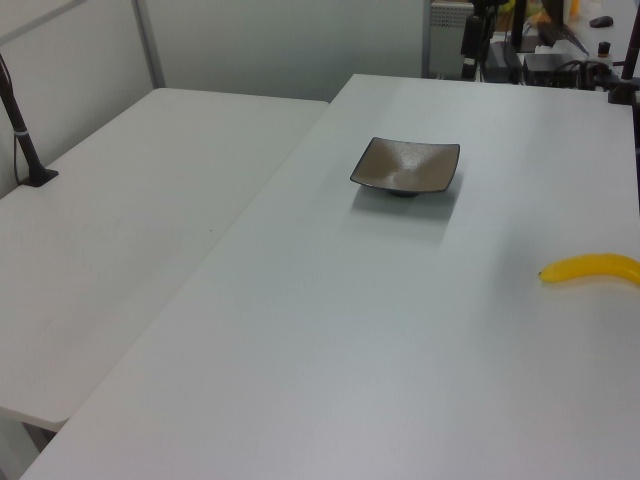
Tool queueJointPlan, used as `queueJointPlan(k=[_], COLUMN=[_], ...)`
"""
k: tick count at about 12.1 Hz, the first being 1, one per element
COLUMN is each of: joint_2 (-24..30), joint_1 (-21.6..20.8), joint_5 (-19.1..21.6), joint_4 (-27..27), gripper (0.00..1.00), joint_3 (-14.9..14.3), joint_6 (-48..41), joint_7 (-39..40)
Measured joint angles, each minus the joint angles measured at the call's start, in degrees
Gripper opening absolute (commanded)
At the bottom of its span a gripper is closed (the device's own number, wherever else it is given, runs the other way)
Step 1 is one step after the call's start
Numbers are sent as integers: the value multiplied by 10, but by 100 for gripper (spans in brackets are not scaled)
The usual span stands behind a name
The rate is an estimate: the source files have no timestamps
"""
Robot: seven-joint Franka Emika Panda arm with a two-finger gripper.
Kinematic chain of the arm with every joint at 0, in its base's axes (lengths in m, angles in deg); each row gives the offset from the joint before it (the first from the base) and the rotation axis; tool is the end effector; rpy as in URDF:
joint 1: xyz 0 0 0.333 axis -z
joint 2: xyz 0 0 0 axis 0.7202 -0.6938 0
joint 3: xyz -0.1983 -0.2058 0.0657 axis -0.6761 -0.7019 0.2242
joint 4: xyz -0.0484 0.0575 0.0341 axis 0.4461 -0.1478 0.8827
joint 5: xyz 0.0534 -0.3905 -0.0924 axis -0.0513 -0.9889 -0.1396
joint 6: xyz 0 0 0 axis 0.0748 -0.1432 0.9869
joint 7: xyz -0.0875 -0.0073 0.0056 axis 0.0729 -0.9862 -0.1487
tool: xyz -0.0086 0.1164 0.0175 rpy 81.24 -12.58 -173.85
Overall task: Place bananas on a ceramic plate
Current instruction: 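Move the open gripper over toward the yellow banana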
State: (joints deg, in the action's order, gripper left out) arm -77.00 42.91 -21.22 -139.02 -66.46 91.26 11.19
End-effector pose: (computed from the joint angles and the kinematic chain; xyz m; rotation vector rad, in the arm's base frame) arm 0.5806 0.0184 0.5771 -3.1195 -0.0996 -0.1419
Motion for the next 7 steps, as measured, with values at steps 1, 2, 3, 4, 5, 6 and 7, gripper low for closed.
queueJointPlan(k=[1, 2, 3, 4, 5, 6, 7], joint_2=[4, 4, 4, 4, 4, 4, 4], joint_1=[-3, -3, -3, -3, -3, -3, -3], joint_5=[0, 1, 1, 1, 1, 1, 1], joint_4=[0, -3, -5, -8, -9, -9, -9], gripper=[100, 100, 100, 100, 100, 100, 100], joint_3=[2, 2, 2, 2, 2, 2, 2], joint_6=[0, 0, 0, 0, 0, 0, 0], joint_7=[-2, -2, -2, -2, -2, -2, -2])
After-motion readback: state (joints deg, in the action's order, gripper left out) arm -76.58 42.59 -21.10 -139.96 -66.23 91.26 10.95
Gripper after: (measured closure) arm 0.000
